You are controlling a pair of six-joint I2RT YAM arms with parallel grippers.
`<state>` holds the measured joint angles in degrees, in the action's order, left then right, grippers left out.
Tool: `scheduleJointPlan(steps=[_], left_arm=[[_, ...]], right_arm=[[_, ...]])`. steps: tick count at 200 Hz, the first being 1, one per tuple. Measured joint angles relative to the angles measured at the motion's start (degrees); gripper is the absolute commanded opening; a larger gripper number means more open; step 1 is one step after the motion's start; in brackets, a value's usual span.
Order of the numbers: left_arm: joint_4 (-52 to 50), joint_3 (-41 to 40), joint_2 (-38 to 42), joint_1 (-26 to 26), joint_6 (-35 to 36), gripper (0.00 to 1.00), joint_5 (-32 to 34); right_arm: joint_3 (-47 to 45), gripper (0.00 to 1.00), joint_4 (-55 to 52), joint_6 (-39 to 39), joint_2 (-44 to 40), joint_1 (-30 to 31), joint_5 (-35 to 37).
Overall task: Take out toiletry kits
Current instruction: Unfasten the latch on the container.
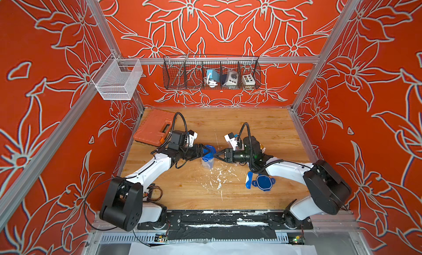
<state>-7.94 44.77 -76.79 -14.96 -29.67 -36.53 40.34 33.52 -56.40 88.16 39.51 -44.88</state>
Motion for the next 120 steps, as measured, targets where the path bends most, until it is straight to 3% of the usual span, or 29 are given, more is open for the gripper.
scheduleJointPlan(steps=[79,99,120], left_arm=[[0.9,-0.7,0.6,0.0,-0.2,0.67,1.7],[1.1,-0.8,0.7,0.0,-0.2,0.66,1.9],[1.5,-1.0,0.7,0.0,-0.2,0.66,2.1]], right_arm=[[-2.8,0.51,13.3,-5.4,6.6,-0.4,-0.9],[-2.9,0.45,16.7,-7.1,8.6,-0.5,-1.4],[-3.4,0.32,19.5,-9.3,9.5,-0.9,-2.2]])
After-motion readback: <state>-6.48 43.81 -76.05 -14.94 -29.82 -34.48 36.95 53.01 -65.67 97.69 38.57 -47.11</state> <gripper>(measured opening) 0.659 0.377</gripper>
